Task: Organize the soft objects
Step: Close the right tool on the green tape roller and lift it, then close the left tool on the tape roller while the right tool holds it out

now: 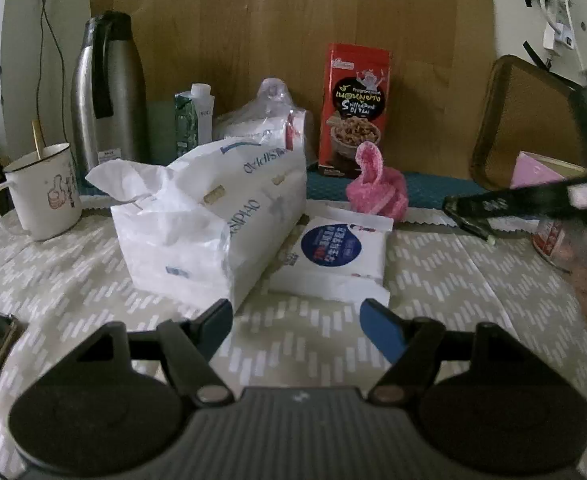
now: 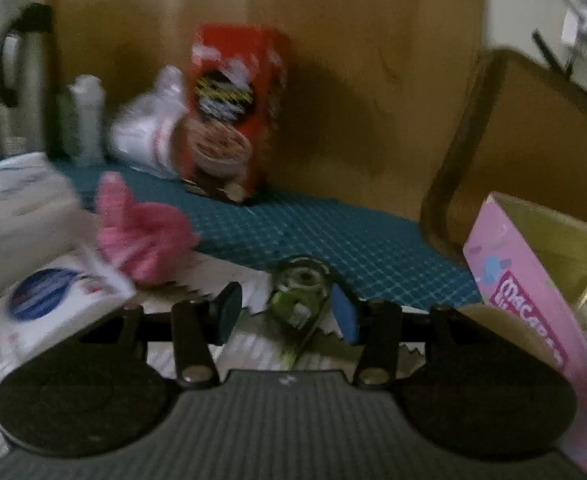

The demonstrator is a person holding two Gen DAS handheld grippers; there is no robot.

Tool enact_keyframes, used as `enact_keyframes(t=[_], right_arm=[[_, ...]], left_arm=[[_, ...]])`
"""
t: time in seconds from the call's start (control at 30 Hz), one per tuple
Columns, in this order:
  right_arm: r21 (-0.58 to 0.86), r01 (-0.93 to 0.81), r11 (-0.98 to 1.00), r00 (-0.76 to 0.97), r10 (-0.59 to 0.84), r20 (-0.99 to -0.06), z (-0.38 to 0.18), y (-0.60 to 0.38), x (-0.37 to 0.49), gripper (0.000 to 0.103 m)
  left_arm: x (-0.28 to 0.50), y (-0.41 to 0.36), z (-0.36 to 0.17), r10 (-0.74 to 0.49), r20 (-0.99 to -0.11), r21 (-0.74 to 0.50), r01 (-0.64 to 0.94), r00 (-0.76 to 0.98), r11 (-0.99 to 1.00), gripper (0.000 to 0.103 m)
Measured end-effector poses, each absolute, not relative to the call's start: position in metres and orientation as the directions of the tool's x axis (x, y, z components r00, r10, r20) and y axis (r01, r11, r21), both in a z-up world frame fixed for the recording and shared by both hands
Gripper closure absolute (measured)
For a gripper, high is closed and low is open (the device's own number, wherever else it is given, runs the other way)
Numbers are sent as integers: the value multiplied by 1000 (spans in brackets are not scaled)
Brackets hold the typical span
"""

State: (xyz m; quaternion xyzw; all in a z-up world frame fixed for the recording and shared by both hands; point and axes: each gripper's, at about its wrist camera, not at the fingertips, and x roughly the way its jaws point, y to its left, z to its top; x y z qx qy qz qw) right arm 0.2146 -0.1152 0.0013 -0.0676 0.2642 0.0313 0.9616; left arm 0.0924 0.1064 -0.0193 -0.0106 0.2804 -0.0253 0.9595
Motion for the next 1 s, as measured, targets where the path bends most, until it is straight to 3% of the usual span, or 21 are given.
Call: enact_keyframes(t=[0.1, 0.27, 0.6, 0.9, 1.0], right_arm=[[-102, -87, 991, 806, 10, -592, -8, -117, 240, 51], [-14, -97, 995, 787, 68, -613, -7, -125, 245, 57], [52, -423, 905, 711, 367, -599, -8, -104, 132, 57], [44, -413, 910, 749, 367, -552, -16, -138, 43, 51], [63, -403, 913, 758, 372, -537, -20, -144, 37, 50]], left_arm=[[95, 110, -20, -69, -546, -59, 44, 835, 997, 31], [96, 113, -21, -80, -550, -84, 41, 831, 996, 31], [98, 119, -24, -113, -560, -136, 44, 821, 990, 31], [97, 117, -24, -131, -571, -138, 62, 810, 988, 31], [88, 116, -18, -174, -584, -200, 67, 793, 977, 31]])
